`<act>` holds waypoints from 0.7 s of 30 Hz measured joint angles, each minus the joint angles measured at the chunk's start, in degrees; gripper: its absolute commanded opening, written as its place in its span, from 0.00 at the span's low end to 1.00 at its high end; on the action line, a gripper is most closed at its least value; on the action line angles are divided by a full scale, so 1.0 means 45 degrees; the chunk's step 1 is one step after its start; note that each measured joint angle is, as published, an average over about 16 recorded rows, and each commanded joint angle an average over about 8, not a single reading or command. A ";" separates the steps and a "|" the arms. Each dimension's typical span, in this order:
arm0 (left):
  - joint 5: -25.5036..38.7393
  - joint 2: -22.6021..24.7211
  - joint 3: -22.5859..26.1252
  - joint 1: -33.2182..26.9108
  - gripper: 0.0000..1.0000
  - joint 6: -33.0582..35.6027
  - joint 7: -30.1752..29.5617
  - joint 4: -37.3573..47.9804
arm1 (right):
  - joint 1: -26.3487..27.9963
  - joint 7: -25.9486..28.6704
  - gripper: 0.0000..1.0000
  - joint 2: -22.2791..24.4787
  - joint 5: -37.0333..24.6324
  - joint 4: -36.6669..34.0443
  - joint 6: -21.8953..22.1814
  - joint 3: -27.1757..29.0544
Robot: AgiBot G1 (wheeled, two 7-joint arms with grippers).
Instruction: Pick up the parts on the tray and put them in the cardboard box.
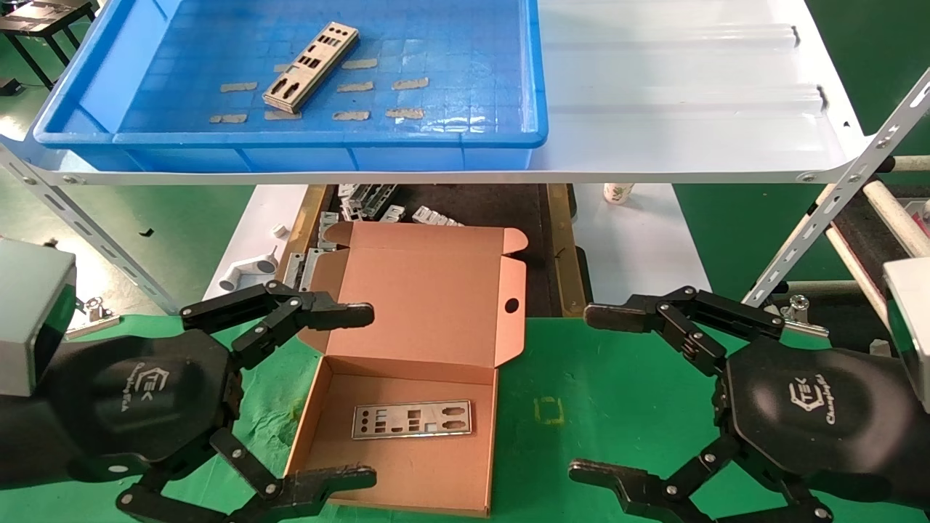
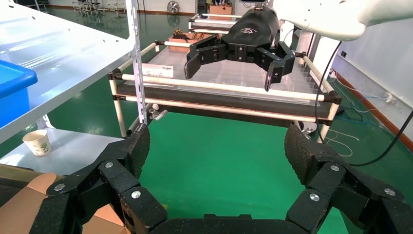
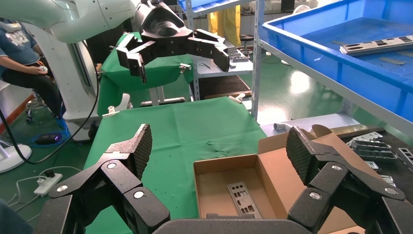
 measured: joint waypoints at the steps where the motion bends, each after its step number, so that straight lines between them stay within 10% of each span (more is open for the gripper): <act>1: 0.0000 0.0000 0.0000 0.0000 1.00 0.0000 0.0000 0.0000 | 0.0000 0.0000 1.00 0.0000 0.0000 0.0000 0.0000 0.0000; 21: 0.0000 0.0000 0.0000 0.0000 1.00 0.0000 0.0000 0.0000 | 0.0000 0.0000 1.00 0.0000 0.0000 0.0000 0.0000 0.0000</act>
